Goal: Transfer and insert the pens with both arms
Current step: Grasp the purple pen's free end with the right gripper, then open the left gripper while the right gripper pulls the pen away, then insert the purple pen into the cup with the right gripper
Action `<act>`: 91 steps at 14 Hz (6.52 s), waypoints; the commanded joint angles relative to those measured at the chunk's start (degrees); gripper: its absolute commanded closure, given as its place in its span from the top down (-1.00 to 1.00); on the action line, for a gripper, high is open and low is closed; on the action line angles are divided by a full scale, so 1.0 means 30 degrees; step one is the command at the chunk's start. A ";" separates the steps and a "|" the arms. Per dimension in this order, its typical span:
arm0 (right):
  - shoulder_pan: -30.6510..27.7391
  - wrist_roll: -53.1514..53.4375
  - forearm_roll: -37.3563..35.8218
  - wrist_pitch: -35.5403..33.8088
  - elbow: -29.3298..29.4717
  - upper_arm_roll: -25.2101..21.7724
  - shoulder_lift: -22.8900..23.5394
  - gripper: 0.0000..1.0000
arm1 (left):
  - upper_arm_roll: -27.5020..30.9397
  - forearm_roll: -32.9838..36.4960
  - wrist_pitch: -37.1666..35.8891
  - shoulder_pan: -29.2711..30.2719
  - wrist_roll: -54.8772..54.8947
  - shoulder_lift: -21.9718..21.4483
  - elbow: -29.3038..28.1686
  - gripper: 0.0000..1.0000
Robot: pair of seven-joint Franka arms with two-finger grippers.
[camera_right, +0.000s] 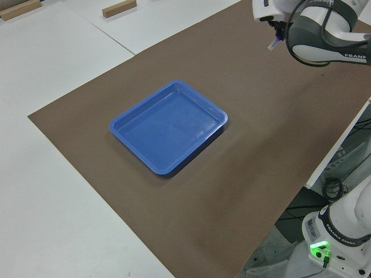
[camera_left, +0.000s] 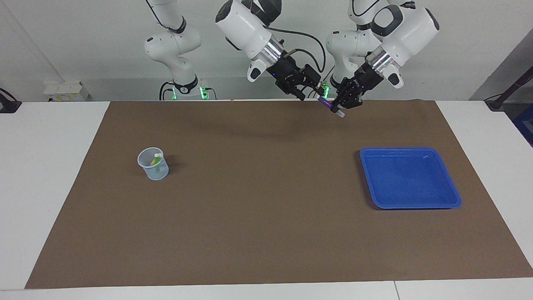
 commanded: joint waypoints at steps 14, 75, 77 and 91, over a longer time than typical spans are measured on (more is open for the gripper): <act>0.0668 -0.0145 0.0197 0.0684 -0.0054 -0.0003 0.0410 -0.01 | 0.0076 -0.0543 0.0663 -0.0262 -0.0845 -0.0712 -0.0507 -1.00; -1.2602 -4.1746 -1.8143 -0.8933 -0.2358 -0.0207 -0.2634 -1.00 | 0.0252 1.2169 -0.7831 0.4133 2.0717 0.2654 0.6696 1.00; -1.2720 -4.2299 -1.8143 -0.8634 -0.2895 -0.0207 -0.2784 -1.00 | 0.0281 1.2201 -0.8446 0.4220 2.0746 0.3327 0.7924 1.00; -1.3688 -4.1161 -1.7908 -0.9511 -0.3921 -0.0237 -0.3164 -1.00 | 0.0281 1.2641 -0.9770 0.3986 2.0776 0.6759 1.2150 1.00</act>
